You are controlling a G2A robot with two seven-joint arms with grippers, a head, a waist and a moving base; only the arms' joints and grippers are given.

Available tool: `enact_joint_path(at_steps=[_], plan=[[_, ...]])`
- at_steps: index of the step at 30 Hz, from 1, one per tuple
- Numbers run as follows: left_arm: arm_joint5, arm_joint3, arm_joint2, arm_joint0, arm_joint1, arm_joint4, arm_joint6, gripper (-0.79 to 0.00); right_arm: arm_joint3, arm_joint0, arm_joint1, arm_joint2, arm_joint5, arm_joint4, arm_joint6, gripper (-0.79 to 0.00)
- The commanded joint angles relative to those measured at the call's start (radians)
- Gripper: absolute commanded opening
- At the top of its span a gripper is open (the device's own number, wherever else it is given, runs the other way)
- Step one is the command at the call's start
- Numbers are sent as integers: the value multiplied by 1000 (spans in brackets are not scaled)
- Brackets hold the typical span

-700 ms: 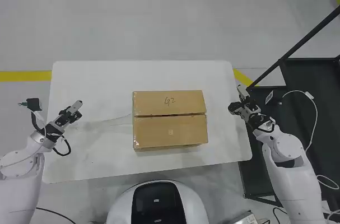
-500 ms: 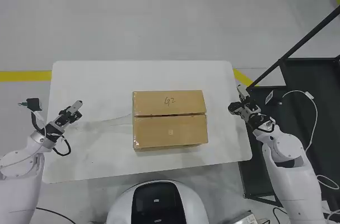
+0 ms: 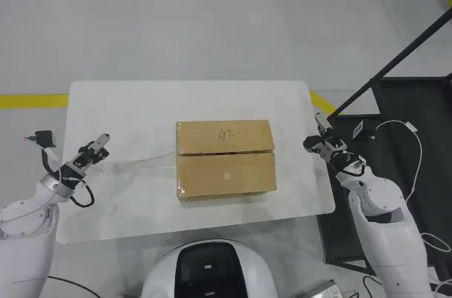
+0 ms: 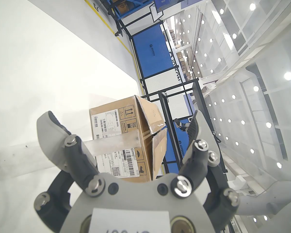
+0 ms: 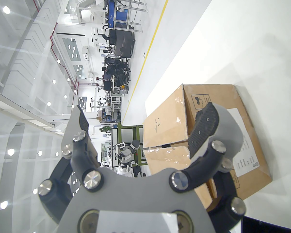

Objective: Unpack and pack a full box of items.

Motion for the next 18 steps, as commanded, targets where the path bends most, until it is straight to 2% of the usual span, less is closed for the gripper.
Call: enact_joint_path(at_steps=[1,6,8,12,18], plan=[[0,0,0,0,0,0,0,-1,0,0,0,0,0,0,0,-1],[0,0,0,0,0,0,0,0,0,-1,1,-7,1,-24,16,0],[0,0,0,0,0,0,0,0,11,5,8,-24,-9,-94,107,0],[0,0,0,0,0,0,0,0,75,40,16,-22,-38,-69,246,0],[0,0,0,0,0,0,0,0,194,140,38,-15,-2,6,620,0]])
